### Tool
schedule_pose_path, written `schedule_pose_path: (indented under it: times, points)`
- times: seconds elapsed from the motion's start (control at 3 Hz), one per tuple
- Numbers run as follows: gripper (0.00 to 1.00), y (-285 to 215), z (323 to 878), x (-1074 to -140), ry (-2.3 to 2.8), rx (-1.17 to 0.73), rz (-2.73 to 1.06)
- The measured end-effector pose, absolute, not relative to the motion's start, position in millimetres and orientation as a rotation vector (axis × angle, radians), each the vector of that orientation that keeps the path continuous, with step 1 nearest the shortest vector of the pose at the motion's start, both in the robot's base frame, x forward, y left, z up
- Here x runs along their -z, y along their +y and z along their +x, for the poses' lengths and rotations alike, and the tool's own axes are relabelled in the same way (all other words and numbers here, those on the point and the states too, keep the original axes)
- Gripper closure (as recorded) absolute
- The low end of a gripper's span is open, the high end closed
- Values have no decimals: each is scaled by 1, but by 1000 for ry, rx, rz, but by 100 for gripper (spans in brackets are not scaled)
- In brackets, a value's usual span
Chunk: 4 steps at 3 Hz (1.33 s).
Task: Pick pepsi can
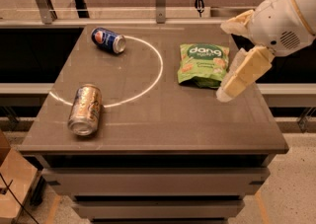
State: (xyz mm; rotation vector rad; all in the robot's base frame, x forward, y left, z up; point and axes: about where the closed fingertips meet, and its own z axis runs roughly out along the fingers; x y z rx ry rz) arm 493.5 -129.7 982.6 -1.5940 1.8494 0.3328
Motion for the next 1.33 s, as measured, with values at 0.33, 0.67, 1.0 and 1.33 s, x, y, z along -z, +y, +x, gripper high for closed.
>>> schedule_pose_path:
  times: [0.33, 0.67, 1.0, 1.33]
  points:
    - [0, -112, 506, -977, 1838, -376, -1546]
    - [0, -81, 533, -960, 1791, -487, -1486]
    - [0, -50, 564, -945, 1751, -550, -1465]
    - [0, -24, 595, -933, 1719, -594, -1436]
